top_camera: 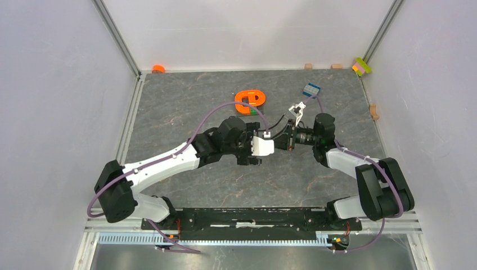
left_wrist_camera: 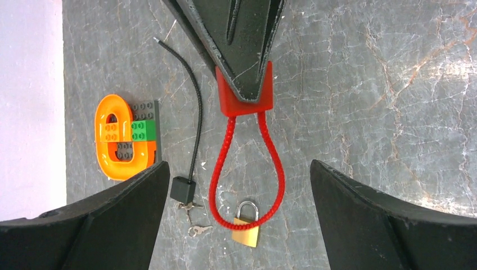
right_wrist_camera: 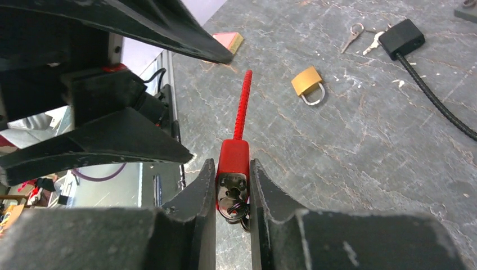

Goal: Unlock with the key
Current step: Unlock the lock.

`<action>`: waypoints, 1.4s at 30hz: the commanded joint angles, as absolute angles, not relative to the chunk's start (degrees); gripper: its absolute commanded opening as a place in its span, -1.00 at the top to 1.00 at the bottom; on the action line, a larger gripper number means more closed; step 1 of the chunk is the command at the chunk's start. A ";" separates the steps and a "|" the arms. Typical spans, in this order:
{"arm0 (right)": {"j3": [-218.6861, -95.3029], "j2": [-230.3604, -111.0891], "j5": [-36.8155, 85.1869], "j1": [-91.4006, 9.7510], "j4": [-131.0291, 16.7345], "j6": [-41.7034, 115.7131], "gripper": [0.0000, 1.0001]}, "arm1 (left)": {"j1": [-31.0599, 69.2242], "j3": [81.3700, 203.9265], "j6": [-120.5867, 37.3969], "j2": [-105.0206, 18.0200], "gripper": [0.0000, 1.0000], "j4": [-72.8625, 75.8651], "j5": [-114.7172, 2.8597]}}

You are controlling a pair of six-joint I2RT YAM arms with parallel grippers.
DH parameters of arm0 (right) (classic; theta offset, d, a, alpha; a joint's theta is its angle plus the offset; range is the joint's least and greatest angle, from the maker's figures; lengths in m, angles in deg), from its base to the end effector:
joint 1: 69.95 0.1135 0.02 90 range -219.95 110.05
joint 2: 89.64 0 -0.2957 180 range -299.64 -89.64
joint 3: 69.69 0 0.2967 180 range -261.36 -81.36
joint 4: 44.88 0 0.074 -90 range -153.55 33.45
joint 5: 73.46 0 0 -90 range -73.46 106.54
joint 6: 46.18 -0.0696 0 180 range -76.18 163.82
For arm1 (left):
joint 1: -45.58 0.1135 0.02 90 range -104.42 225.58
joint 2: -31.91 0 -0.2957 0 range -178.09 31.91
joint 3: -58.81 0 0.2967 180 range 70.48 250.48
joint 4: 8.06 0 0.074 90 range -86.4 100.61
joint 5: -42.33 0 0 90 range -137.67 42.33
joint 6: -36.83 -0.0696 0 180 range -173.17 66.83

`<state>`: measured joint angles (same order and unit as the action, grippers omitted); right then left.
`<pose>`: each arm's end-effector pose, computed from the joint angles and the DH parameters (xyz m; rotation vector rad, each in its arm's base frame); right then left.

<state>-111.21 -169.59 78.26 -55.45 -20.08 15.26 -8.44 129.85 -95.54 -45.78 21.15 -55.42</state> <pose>0.2797 0.1357 0.1950 -0.6026 1.8390 1.4790 0.2083 -0.3029 0.2843 1.6915 1.4104 -0.2625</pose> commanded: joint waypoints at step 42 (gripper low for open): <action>-110.73 -168.09 76.09 -57.75 -23.28 22.88 1.00 | -8.27 120.11 -101.91 -47.96 -0.07 2.63 -48.37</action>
